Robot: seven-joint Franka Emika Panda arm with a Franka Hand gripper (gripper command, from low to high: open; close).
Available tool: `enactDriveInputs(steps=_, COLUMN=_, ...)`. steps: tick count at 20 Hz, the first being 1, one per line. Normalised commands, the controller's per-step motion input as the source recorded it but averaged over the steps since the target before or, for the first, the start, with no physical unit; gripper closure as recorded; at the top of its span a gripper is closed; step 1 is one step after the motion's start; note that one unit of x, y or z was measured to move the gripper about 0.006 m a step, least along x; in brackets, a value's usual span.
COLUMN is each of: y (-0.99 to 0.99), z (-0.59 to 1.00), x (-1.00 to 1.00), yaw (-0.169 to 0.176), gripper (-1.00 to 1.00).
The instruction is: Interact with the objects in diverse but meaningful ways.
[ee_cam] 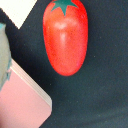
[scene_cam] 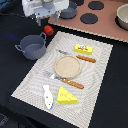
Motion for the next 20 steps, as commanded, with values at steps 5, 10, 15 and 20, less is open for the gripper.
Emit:
enactDriveInputs(steps=5, y=0.20, z=-0.29, x=-0.03, yaw=-0.011, gripper=-1.00)
enactDriveInputs(steps=10, y=0.18, z=-0.33, x=-0.10, yaw=-0.003, gripper=-1.00)
enactDriveInputs(steps=15, y=0.16, z=-0.34, x=-0.11, yaw=-0.005, gripper=-1.00)
enactDriveInputs(steps=20, y=0.15, z=-0.34, x=-0.11, yaw=-0.012, gripper=-1.00)
